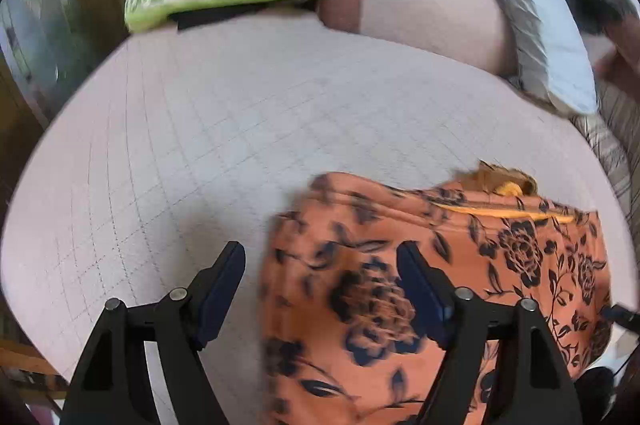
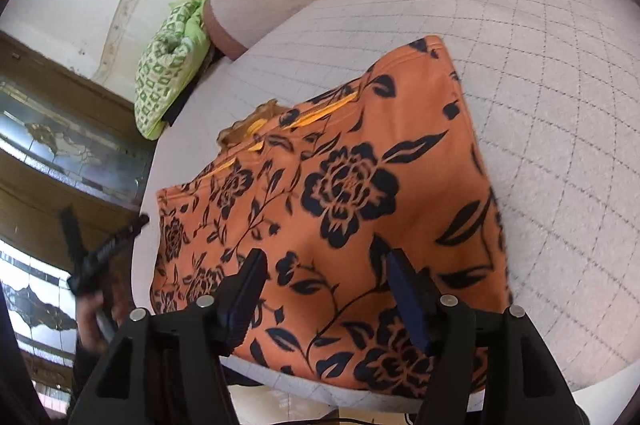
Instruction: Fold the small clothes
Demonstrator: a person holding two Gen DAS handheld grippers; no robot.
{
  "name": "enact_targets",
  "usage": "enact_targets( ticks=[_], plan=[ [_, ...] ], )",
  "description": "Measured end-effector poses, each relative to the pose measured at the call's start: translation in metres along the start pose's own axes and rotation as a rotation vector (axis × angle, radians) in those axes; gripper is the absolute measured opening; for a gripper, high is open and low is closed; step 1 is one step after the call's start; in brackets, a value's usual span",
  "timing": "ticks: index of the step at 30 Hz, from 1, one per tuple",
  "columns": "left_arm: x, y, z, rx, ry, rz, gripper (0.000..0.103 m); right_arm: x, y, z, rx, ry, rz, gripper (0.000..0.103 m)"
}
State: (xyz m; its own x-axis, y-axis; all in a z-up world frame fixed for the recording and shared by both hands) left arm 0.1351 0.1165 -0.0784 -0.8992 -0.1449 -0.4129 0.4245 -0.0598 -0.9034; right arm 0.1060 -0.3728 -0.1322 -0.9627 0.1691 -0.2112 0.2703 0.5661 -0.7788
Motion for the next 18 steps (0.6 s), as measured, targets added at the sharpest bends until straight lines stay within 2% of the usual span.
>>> enact_targets(
  ticks=[1, 3, 9, 11, 12, 13, 17, 18],
  plan=[
    [-0.002, 0.003, -0.010, 0.060, -0.019, -0.026, 0.072, 0.001, 0.001, -0.002, 0.001, -0.003, -0.004, 0.065],
    [0.004, 0.004, -0.023, 0.112, -0.078, -0.047, 0.063, 0.005, 0.001, -0.003, -0.007, -0.021, -0.002, 0.065],
    [0.013, 0.022, -0.028, 0.186, -0.103, -0.111, 0.059, 0.003, 0.014, 0.000, -0.009, -0.009, -0.021, 0.065],
    [0.015, 0.030, -0.027, 0.196, -0.120, -0.156, 0.052, 0.002, 0.014, 0.001, -0.012, -0.004, -0.018, 0.065],
    [0.015, 0.035, -0.027, 0.196, -0.126, -0.173, 0.038, 0.001, 0.015, 0.002, -0.011, -0.001, -0.018, 0.065],
    [0.015, 0.039, -0.027, 0.188, -0.127, -0.187, 0.032, 0.000, 0.015, 0.002, -0.011, -0.001, -0.018, 0.065],
    [0.014, 0.046, -0.032, 0.178, -0.141, -0.217, 0.032, 0.000, 0.015, 0.003, -0.011, 0.005, -0.016, 0.065],
    [0.014, 0.046, -0.031, 0.173, -0.138, -0.215, 0.028, 0.000, 0.015, 0.004, -0.010, 0.003, -0.016, 0.065]
  ],
)
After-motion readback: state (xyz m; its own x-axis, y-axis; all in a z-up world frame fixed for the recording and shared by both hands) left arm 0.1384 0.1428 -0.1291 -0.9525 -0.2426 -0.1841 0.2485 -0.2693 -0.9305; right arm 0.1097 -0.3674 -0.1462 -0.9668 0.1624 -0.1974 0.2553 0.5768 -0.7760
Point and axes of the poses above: each gripper's, at about its wrist camera, not at the fingertips, and y roughly the way its jaws point, z to its right, x to its underside, the point moved 3 cm from there along y, roughly the way its jaws point, and after that the axes turned 7 degrees about -z, right-handed, at the moved point
